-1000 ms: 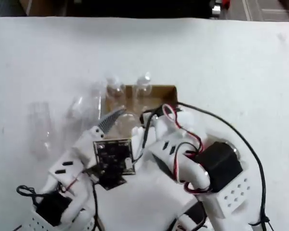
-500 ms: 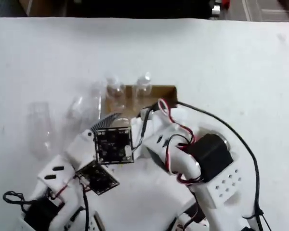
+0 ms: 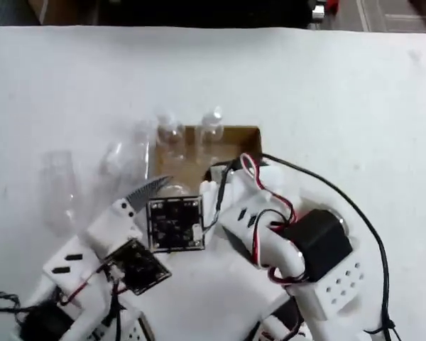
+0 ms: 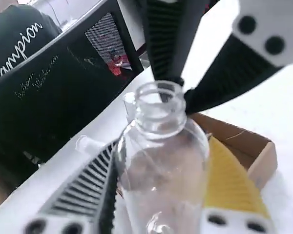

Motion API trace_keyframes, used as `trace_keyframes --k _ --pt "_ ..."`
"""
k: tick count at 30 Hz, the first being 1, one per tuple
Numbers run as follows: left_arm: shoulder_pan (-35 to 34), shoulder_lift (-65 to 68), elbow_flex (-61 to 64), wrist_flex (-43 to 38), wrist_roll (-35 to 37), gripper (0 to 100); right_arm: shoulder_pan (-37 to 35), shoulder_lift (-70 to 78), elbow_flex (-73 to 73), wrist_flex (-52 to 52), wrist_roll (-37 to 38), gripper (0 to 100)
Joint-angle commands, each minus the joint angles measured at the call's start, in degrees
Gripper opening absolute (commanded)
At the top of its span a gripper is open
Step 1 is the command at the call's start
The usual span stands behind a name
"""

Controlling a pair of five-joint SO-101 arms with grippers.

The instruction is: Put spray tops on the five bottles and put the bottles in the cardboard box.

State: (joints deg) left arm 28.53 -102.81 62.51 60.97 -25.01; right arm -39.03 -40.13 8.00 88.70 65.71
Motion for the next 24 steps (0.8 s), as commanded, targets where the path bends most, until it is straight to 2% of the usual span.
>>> trace_keyframes --k 1,7,11,17,21,24 --pt "-0.04 -0.57 -8.44 2.37 3.25 21 3.12 1.01 0.97 -1.71 -0.26 1.5" --pt "-0.04 -0.40 -7.30 2.90 3.08 24 4.97 0.13 -0.35 -1.45 -2.37 1.5" --pt "-0.31 -0.40 -3.08 -0.70 2.99 23 5.05 -1.89 -5.19 -0.13 -3.96 1.5" --pt "-0.57 -0.40 -0.53 -3.34 2.99 23 4.18 -4.79 -15.82 1.89 -12.84 1.5" --pt "-0.57 -0.40 -0.53 -3.34 2.99 23 -2.77 -4.09 -20.57 7.96 -15.47 2.7" --pt "-0.57 -0.40 -0.53 -3.16 2.99 23 -7.16 -2.24 -20.84 9.98 -17.67 12.5"
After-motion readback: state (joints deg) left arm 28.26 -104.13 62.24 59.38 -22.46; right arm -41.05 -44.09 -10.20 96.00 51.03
